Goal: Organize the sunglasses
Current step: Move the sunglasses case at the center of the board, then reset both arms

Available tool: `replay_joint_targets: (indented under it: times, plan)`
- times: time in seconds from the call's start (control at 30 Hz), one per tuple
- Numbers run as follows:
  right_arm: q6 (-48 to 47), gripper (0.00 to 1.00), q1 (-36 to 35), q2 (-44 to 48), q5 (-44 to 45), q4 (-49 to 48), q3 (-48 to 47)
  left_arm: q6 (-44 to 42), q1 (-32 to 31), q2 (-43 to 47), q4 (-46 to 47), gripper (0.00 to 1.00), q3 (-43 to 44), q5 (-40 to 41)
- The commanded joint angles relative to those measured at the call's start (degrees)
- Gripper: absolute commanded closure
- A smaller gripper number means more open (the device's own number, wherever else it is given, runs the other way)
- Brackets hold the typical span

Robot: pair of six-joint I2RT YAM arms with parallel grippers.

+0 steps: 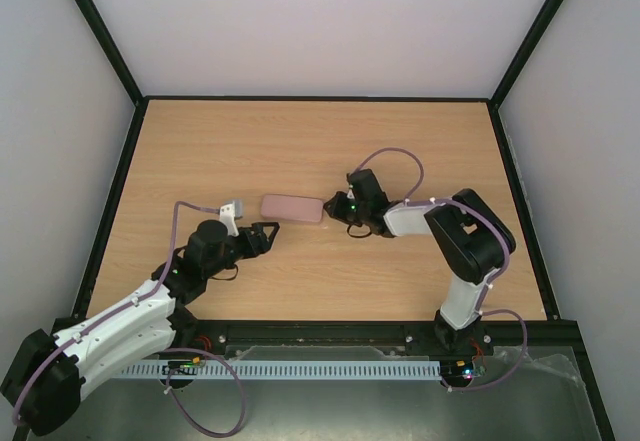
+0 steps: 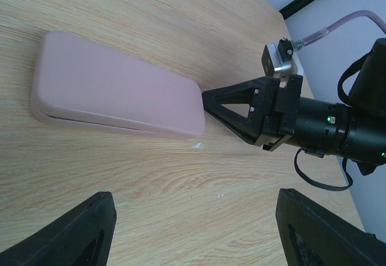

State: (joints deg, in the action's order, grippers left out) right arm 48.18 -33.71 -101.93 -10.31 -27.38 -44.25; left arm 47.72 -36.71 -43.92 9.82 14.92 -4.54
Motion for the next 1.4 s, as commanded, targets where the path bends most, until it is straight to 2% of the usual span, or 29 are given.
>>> replay_joint_targets:
  times: [0.0,0.27,0.43,0.5,0.57,0.67,0.77,0.9,0.97,1.07,1.23,1.37]
  plan:
    - [-1.31,0.81,0.14,-2.52,-2.90,-0.26,-3.72,-0.79,0.70,-0.24,-0.51,0.24,0.35,0.21]
    - [-4.14,0.79,0.24,0.55,0.56,4.51,-4.49,-1.87,5.08,-5.38,1.63,0.23,0.88,0.41]
    - [-6.88,0.74,0.23,10.04,5.94,9.58,-0.14,-3.66,7.02,-4.37,-1.22,0.22,3.05,3.31]
    - [-8.16,0.68,0.24,14.57,8.59,12.14,1.77,-4.64,7.64,-2.82,-3.40,0.17,3.90,4.93]
    - [-9.58,0.51,0.30,19.45,12.07,15.53,3.44,-5.71,8.20,-1.09,-5.83,0.02,5.13,6.86]
    - [-11.35,0.21,0.31,27.26,18.35,19.67,6.98,-6.95,8.65,0.97,-9.11,0.01,7.06,10.10]
    - [-12.67,0.01,0.48,34.99,25.28,23.78,9.62,-8.25,9.11,1.56,-11.55,0.01,8.54,14.28]
    - [-13.49,0.01,1.39,44.47,37.43,28.84,12.73,-8.70,10.96,0.01,-15.07,0.01,10.06,20.85]
    - [-15.37,0.01,2.71,46.98,40.85,27.88,14.91,-10.95,12.47,-1.39,-13.12,0.01,9.61,21.30]
    - [-21.22,0.01,6.19,49.96,42.71,21.19,19.79,-13.56,15.00,-5.86,-8.61,0.01,9.68,23.60]
    - [-25.81,0.01,18.35,53.83,39.95,7.56,27.27,-16.82,20.68,-14.24,-2.29,0.01,10.22,28.23]
    - [-27.68,0.01,24.73,51.14,36.57,-6.40,32.28,-23.27,23.72,-17.20,6.71,0.00,8.43,30.09]
